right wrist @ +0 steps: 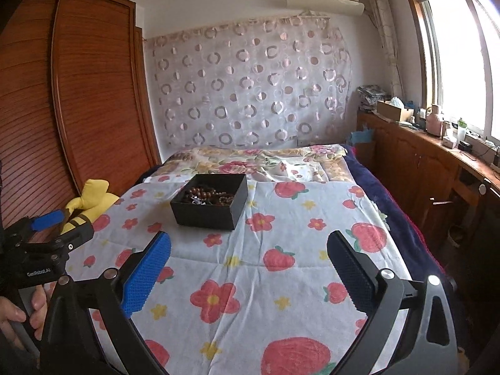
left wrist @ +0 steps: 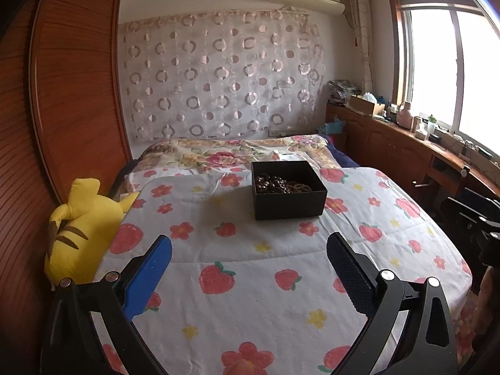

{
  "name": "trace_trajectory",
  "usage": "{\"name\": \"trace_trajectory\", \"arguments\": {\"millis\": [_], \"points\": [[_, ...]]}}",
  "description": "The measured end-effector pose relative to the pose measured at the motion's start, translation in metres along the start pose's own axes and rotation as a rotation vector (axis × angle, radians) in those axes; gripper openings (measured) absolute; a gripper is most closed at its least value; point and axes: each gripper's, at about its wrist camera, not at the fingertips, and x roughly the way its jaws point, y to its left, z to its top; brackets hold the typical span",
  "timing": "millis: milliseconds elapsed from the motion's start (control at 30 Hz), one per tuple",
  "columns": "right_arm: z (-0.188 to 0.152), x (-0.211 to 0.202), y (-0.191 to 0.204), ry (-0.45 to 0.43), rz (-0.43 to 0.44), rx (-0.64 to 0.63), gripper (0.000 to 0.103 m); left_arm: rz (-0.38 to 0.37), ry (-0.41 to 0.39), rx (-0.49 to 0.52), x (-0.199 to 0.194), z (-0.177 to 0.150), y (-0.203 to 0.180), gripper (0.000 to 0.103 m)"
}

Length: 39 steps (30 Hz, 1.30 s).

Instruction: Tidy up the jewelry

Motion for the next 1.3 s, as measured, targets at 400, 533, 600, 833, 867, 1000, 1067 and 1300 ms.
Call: {"name": "trace_trajectory", "arguments": {"millis": [400,533,600,833,867,1000,1067,1300], "points": [[-0.003,0.002,0.001,0.003,0.006,-0.004,0.101,-0.005,-0.031,-0.001,-0.010,0.005,-0.003,0.096],[-0.003,0.002,0.001,0.004,0.006,-0.004,0.101,-0.012,-0.041,-0.006,-0.014,0.006,-0.003,0.096],[-0.003,0.002,0.001,0.004,0.006,-0.007,0.101,-0.010,-0.044,-0.004,-0.015,0.007,-0.003,0.096],[-0.003,0.003,0.001,0.005,0.007,-0.005,0.101,-0.013,-0.047,-0.005,-0.016,0.007,-0.003,0.096],[-0.004,0.003,0.001,0.005,0.008,-0.006,0.101,-0.012,-0.048,-0.003,-0.016,0.007,-0.003,0.096],[-0.003,0.002,0.002,0.004,0.007,-0.005,0.101,-0.017,-0.050,-0.004,-0.017,0.008,-0.004,0.096],[-0.004,0.003,0.002,0.004,0.006,-0.007,0.101,-0.013,-0.056,0.001,-0.019,0.009,-0.006,0.096],[-0.004,0.003,0.003,0.003,0.006,-0.005,0.101,-0.013,-0.056,0.001,-0.020,0.010,-0.008,0.096]]}}
